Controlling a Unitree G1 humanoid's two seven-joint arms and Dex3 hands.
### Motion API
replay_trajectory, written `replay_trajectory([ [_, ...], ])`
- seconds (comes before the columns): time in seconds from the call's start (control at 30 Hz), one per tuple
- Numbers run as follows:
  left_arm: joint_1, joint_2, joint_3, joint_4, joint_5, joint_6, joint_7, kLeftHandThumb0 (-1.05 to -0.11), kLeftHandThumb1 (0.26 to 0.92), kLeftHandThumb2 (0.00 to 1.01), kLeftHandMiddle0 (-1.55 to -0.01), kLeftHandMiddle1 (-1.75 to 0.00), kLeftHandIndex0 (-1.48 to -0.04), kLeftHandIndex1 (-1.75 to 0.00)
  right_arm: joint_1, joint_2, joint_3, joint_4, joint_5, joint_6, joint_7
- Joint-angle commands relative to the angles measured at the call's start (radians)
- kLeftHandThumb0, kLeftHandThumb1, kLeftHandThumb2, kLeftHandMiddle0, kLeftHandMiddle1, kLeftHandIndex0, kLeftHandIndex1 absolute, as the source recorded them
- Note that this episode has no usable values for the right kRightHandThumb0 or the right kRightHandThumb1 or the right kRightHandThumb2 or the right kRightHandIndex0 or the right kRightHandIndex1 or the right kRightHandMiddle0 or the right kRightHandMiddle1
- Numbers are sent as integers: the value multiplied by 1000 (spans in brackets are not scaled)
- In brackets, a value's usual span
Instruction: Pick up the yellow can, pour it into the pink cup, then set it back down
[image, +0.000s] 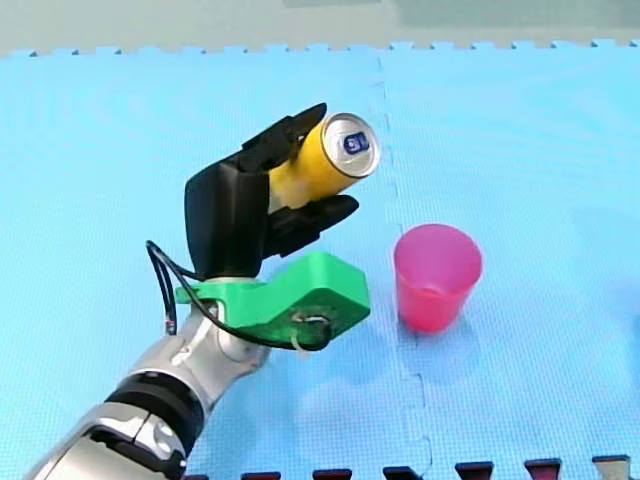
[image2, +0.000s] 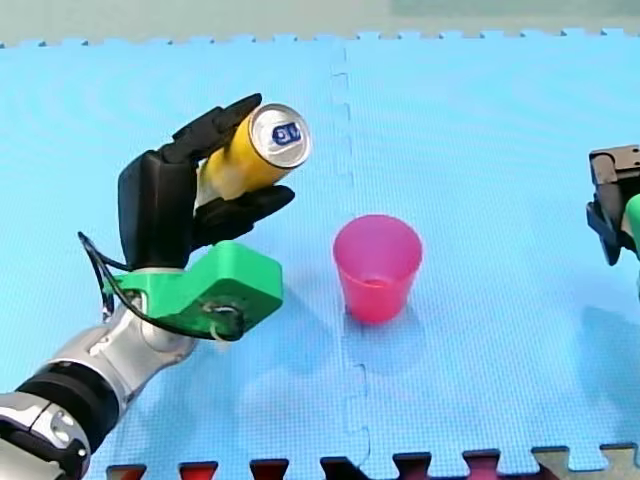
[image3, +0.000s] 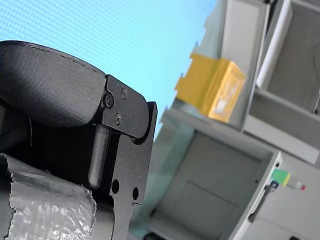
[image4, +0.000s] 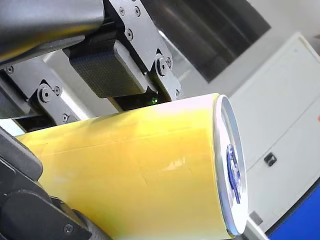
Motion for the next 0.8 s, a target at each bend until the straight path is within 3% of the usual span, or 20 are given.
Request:
replay_trajectory([
  [0.0,4,3,10,3,-4,-10,-1,-351,768,2,-1312,-36,-1240,-7,-2,-6,-2,1,5,-1,7],
  [0.57,25,14,25,-9,-1,14,-16,-402,783,2,-1373,-32,-1236,0,4,-7,-5,-3,8,-8,14],
  [0.77,49,0,100,-27,-111,4,-187,-421,788,2,-1372,-24,-1200,0,4,-7,-10,-1,15,-4,23],
])
